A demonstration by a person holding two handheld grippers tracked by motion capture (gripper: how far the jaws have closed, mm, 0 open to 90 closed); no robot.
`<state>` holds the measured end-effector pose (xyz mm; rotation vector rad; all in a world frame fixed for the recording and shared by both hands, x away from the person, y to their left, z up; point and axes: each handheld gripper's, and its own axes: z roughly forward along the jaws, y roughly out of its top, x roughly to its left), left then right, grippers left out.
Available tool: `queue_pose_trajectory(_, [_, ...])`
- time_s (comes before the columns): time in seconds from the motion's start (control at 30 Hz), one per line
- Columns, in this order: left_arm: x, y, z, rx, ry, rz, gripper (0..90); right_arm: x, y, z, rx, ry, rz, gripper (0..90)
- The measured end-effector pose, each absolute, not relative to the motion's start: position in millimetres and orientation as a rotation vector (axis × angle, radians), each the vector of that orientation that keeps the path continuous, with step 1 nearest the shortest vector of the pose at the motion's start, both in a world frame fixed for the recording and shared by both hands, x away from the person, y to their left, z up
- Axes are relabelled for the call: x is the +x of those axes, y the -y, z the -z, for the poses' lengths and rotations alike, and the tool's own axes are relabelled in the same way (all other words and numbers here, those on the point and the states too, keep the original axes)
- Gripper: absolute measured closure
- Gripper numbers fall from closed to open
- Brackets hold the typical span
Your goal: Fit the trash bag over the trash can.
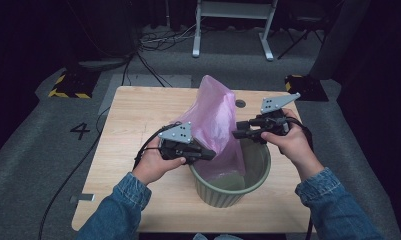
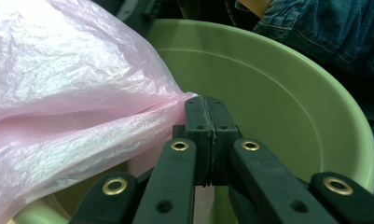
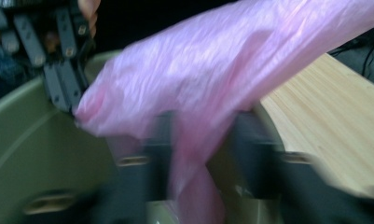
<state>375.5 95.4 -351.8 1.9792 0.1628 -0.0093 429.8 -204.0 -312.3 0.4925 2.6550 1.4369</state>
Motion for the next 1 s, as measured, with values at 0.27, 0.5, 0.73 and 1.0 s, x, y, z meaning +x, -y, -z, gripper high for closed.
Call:
queue_pose_trajectory(0.27, [368.1,-94.9,349.6,1.992,-0.151,-0.002,89.1,409.9,214.1,308.9,0.457,-2.664,-1.483,90.0])
queue_pose_trajectory(0.5, [367.1,-90.6,348.8,2.005,-0.118,0.002,89.3,420.9,209.5,305.3,0.558,-2.610,-1.498,31.1])
queue_pose_trajectory(0.73, [365.2,-94.2,349.0,2.021,-0.111,0.007,89.3,426.0,193.0,308.4,0.465,-2.708,-1.495,85.6])
queue_pose_trajectory(1.0, [348.3,-114.0,353.0,1.960,-0.144,-0.001,89.2,387.0,208.0,307.8,0.431,-2.775,-1.351,90.0])
